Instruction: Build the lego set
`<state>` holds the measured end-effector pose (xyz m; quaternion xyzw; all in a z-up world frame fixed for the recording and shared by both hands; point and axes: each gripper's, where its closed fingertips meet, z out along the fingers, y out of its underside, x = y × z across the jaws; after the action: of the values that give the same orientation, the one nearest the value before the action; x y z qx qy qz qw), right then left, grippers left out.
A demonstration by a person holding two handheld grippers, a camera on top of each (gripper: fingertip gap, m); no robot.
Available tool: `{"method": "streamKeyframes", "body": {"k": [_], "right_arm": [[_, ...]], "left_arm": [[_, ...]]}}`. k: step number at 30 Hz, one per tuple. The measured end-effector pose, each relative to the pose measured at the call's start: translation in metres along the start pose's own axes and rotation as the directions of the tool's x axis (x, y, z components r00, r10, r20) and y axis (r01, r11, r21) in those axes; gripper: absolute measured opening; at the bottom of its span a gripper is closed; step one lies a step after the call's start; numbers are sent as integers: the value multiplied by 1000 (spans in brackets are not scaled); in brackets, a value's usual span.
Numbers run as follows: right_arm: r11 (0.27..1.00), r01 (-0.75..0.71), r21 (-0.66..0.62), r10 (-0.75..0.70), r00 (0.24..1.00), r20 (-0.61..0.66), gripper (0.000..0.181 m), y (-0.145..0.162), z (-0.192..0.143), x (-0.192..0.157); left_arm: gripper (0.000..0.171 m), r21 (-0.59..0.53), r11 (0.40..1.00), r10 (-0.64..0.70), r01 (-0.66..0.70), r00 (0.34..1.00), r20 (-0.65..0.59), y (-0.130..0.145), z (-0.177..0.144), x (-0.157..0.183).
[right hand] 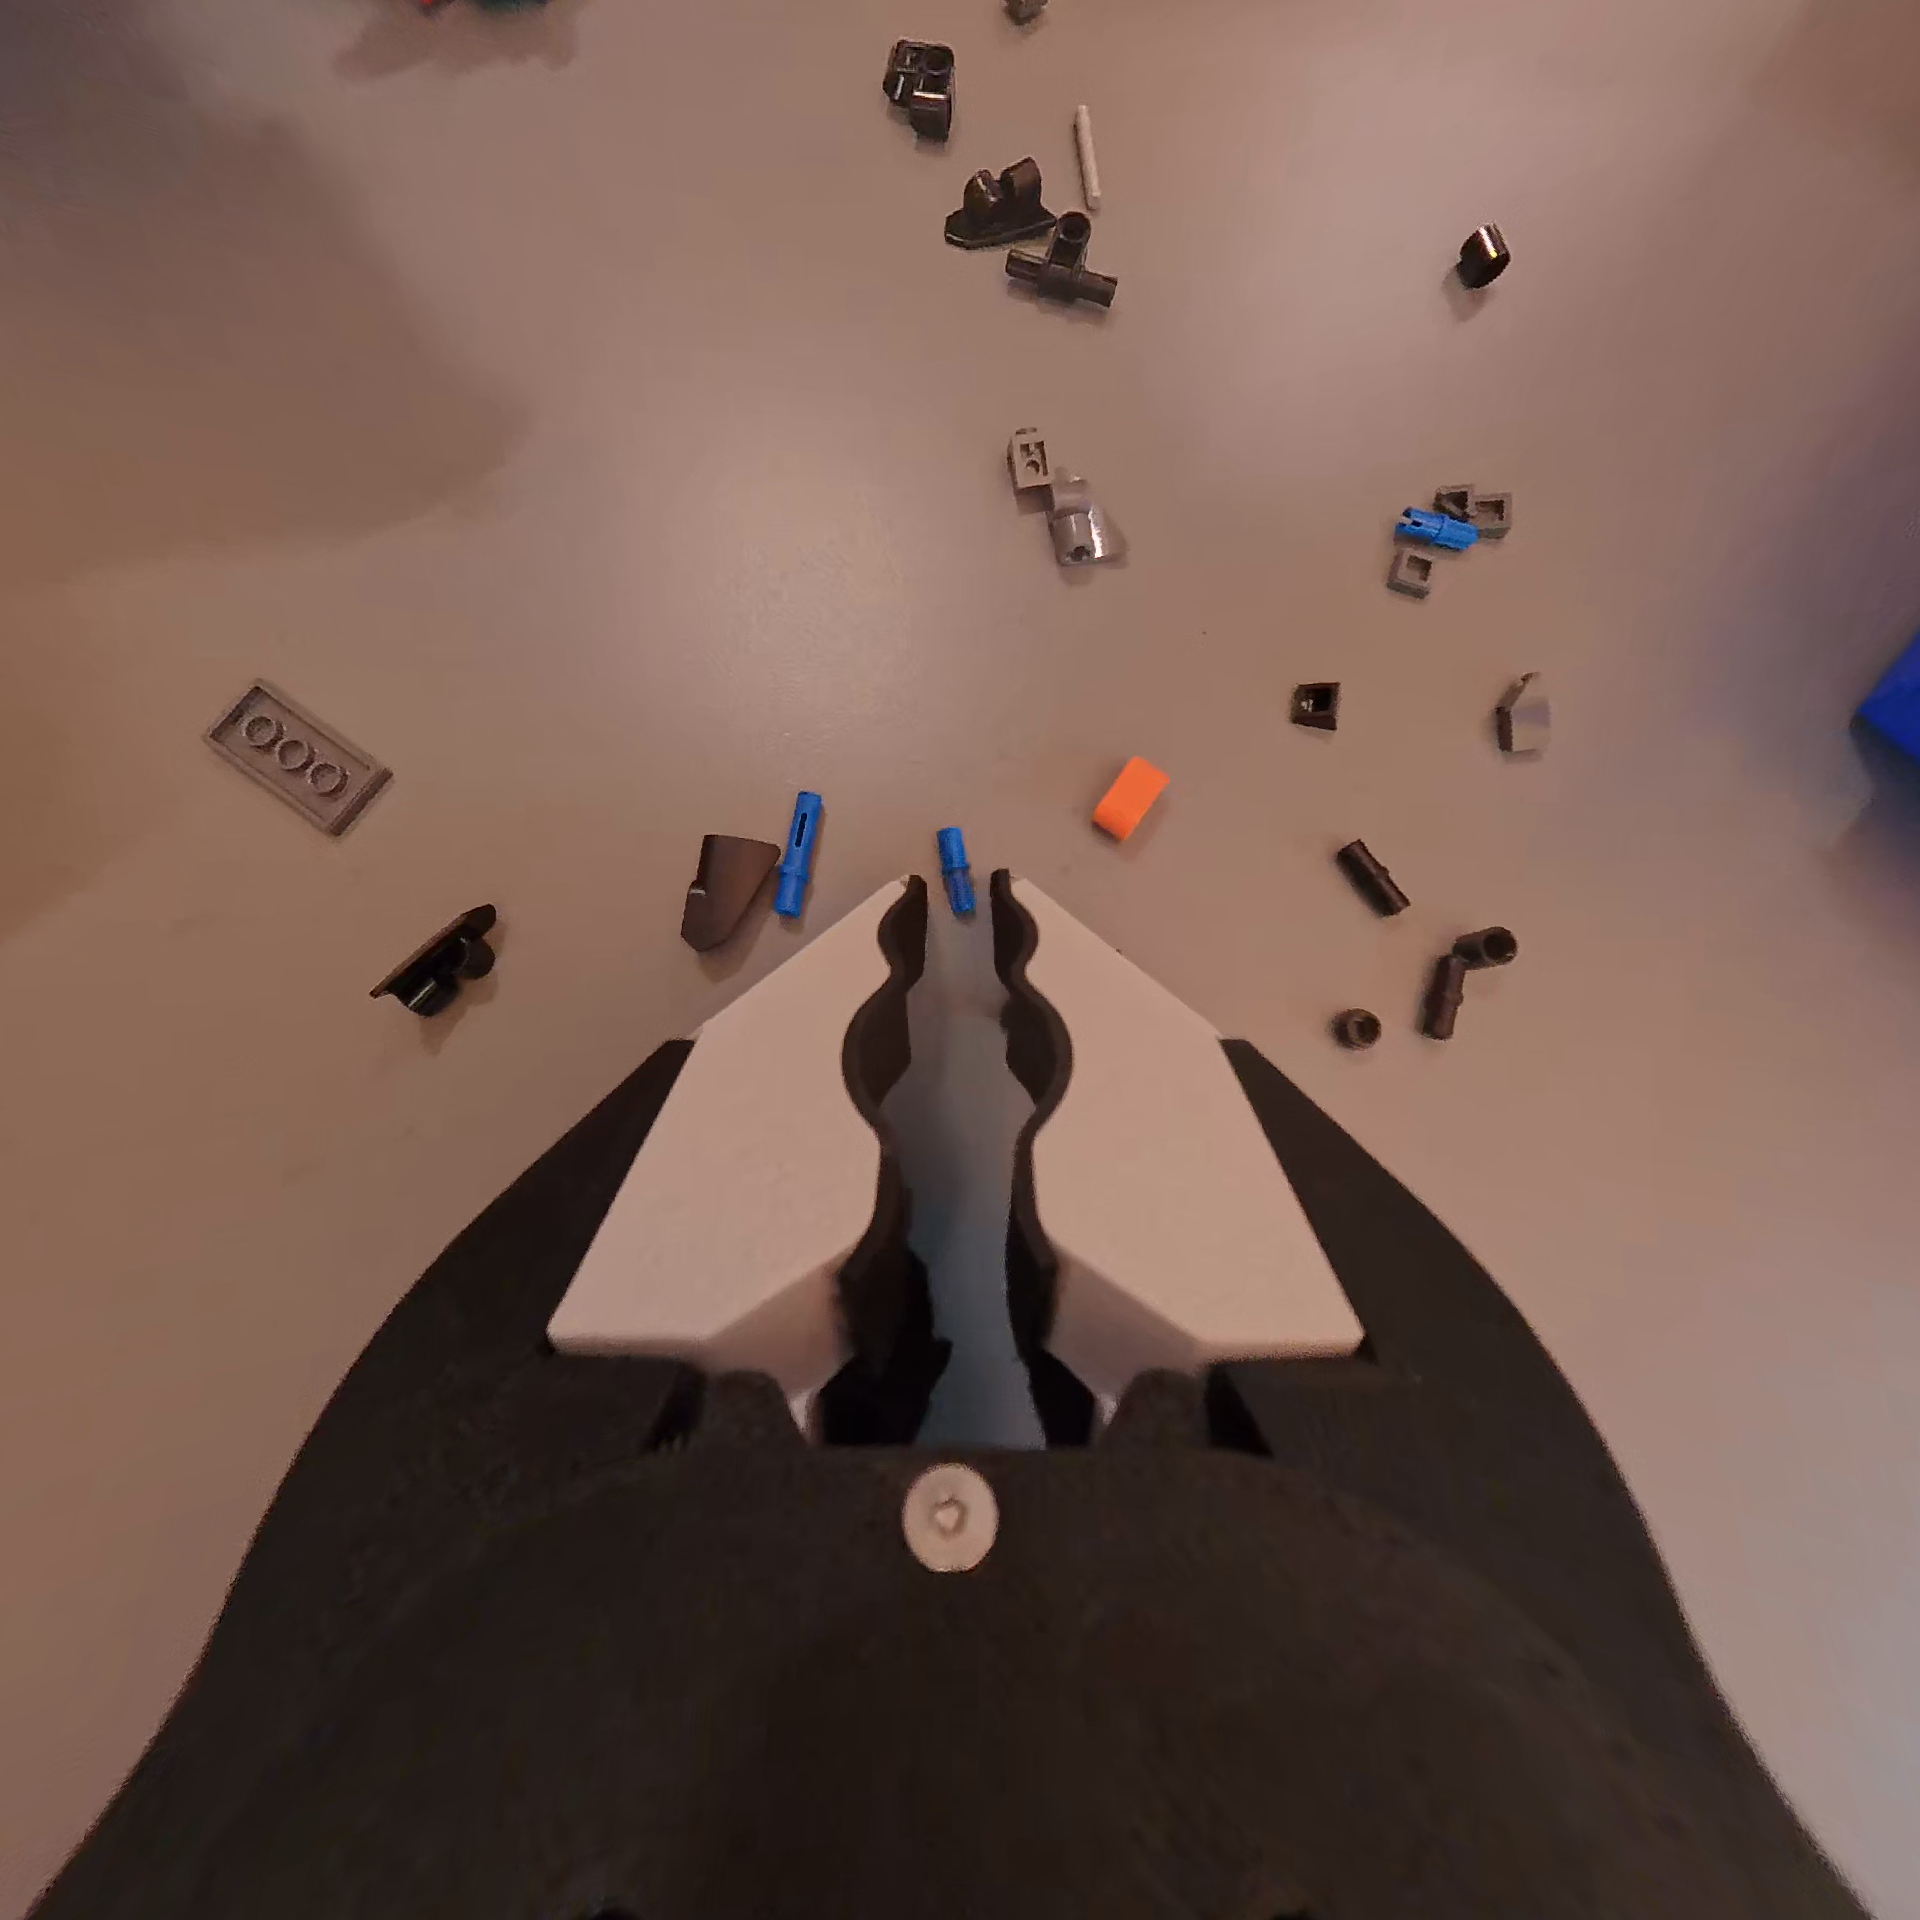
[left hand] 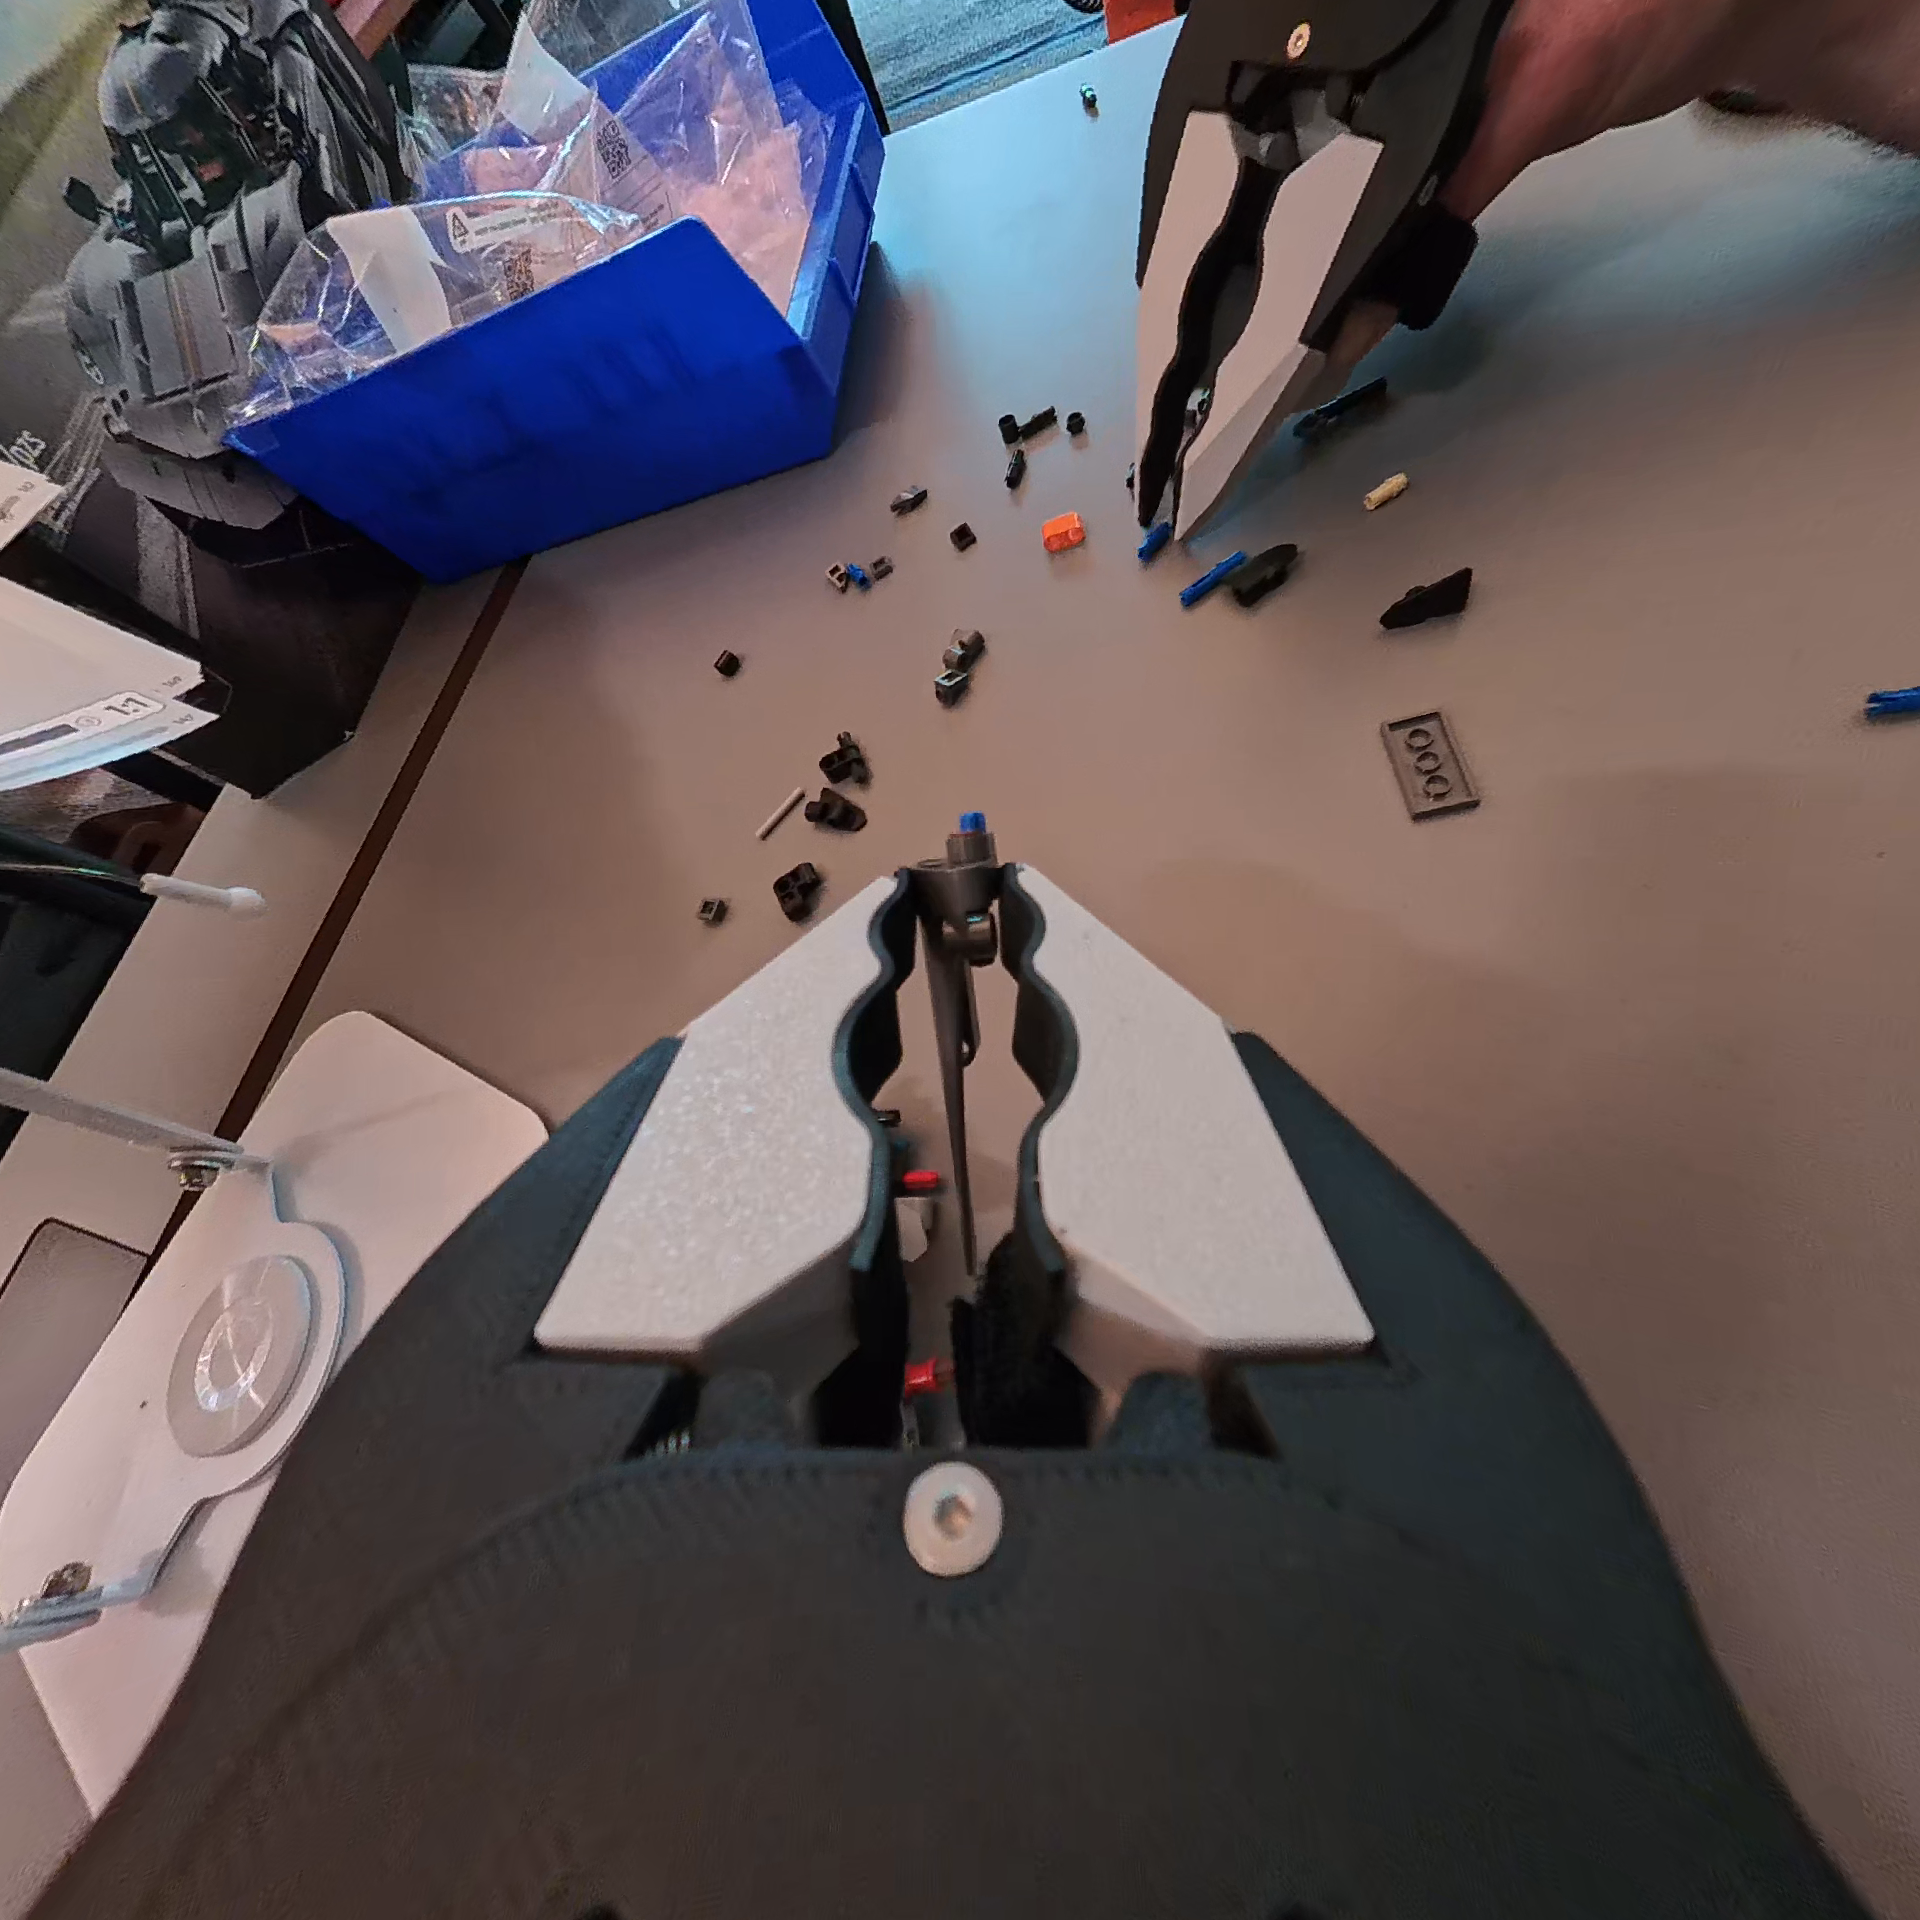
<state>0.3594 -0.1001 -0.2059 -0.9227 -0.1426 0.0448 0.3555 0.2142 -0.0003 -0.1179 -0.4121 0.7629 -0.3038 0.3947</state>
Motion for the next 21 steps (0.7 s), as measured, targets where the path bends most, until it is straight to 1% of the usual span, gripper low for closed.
{"method": "streamKeyframes", "body": {"k": [8,9,10,14,21], "right_arm": [[1000,4,9,-4,1000,-3,10,1,0,-1],[1000,9,17,-9,1000,-15,8,0,-1,1],[999,15,36,-14,1000,-21,6,-3,-3,1],[998,4,68,-3,1000,-20,9,-8,-12,0],[986,-39,164,57,993,-102,11,-11,-40,7]], "left_arm": [[14,-3,1000,3,-3,1000,-9,1,2,2],[13,-4,1000,4,-4,1000,-10,1,2,3],[13,-4,1000,5,-5,1000,-11,1,2,3],[13,-6,1000,7,-7,1000,-21,1,3,5],[13,-20,999,31,-32,998,-53,0,9,17]]}}
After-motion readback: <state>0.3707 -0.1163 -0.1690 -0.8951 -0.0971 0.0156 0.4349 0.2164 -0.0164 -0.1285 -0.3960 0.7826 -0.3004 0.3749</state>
